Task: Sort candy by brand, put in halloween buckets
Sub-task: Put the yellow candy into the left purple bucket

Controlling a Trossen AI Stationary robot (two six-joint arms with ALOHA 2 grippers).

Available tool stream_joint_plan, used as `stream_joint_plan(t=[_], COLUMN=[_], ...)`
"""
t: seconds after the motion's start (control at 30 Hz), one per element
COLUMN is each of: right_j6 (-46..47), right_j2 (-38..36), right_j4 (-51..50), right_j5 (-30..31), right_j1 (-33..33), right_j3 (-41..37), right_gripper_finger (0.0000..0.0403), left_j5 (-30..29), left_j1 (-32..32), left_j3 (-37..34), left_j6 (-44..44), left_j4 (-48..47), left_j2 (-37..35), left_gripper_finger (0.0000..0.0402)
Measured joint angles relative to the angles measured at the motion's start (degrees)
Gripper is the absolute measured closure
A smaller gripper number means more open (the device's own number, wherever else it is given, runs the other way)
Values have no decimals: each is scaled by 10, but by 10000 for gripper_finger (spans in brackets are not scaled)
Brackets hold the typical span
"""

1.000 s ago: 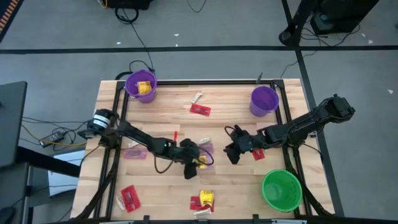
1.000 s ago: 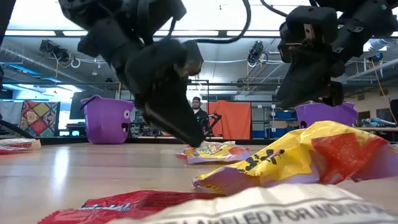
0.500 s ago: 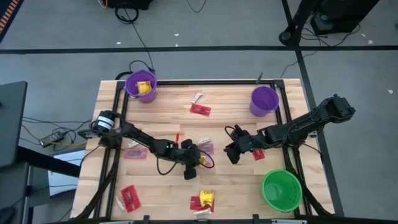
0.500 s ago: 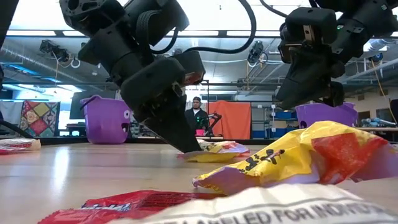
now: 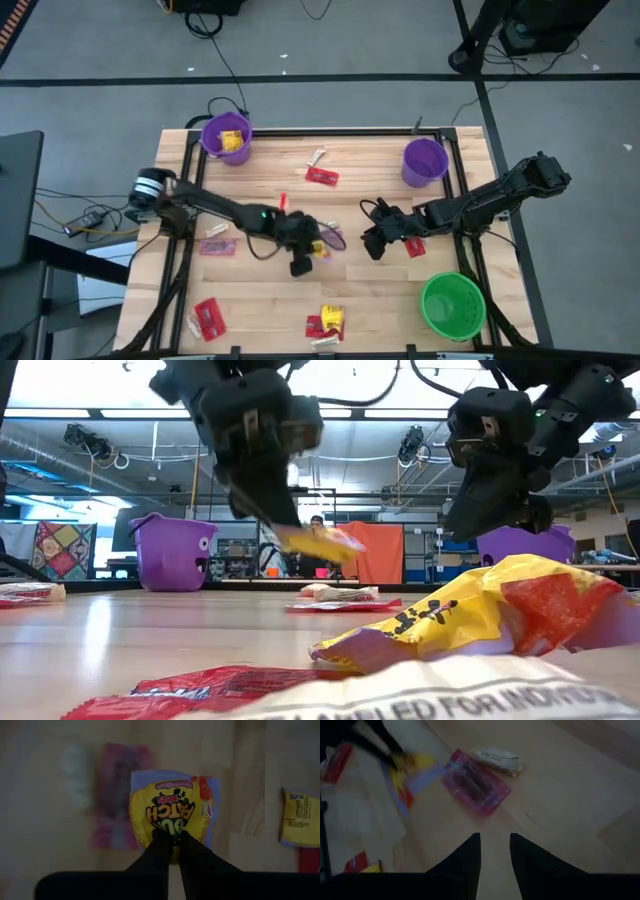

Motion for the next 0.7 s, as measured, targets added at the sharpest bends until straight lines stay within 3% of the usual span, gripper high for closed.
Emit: stream_joint_plan(t=[0.37,0.7], right_j6=[-12,0], right_j2=[0,0], right_j4=[5,14], right_j5=[11,13], right_j1=[-27,-29], right_j3=[0,0], right_gripper_finger=[286,286], left_j5=[-78,-88], left_j1=[171,386], left_j3=[4,4], left_j6=[75,142], left_j4=[-195,-248], left_j2=[-170,-213], left_gripper_finger=[376,375])
